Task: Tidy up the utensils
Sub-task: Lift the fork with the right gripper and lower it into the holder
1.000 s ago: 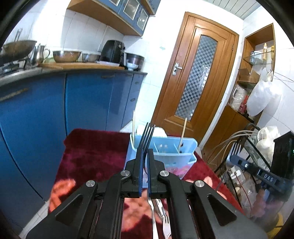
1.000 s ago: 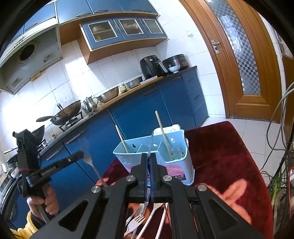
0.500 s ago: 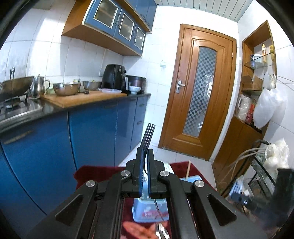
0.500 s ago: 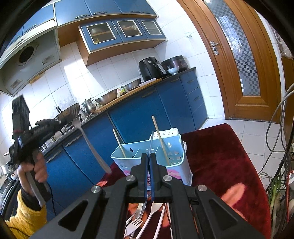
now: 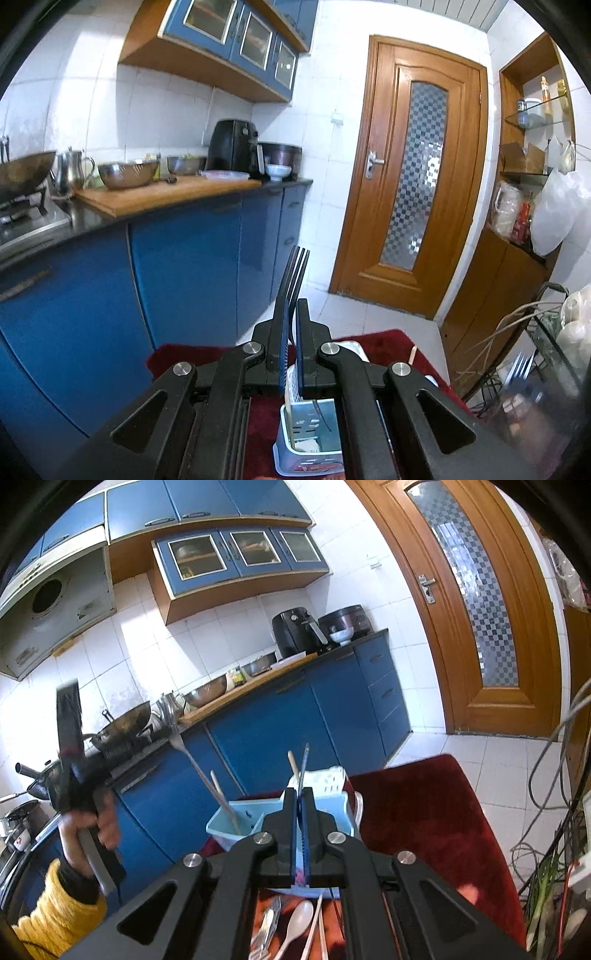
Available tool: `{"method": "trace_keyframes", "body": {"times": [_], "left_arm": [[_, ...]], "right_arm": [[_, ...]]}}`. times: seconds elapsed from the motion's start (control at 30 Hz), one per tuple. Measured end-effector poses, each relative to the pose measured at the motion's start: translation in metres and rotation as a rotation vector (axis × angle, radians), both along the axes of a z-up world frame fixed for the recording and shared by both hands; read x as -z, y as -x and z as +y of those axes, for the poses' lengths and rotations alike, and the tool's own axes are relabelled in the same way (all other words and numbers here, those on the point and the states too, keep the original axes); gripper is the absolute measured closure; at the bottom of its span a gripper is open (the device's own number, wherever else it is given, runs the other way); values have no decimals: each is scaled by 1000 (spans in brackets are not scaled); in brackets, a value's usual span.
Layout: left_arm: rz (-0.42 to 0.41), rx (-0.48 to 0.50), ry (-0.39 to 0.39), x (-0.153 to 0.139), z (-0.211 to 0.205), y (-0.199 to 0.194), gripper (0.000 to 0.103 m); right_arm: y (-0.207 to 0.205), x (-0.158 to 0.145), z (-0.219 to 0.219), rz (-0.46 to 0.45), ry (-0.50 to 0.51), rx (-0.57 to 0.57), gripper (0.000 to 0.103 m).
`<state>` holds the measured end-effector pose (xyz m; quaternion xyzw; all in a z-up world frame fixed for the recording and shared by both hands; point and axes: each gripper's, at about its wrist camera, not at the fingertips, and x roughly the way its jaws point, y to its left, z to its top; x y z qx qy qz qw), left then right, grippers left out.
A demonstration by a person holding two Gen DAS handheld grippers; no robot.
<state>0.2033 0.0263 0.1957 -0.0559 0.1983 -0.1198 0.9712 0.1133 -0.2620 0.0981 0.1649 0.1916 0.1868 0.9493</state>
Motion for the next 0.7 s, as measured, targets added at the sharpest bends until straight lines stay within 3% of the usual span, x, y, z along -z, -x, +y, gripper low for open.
{"method": "trace_keyframes", "body": {"times": [0.33, 0.53, 0.7], "left_arm": [[76, 31, 7, 49, -4, -17, 102], [94, 42, 26, 68, -6, -19, 102], [116, 57, 31, 83, -8, -18, 102]], "right_arm": [[-41, -27, 24, -102, 49, 37, 100], [-63, -14, 36, -99, 62, 34, 100], [-77, 9, 45, -36, 98, 13, 100]]}}
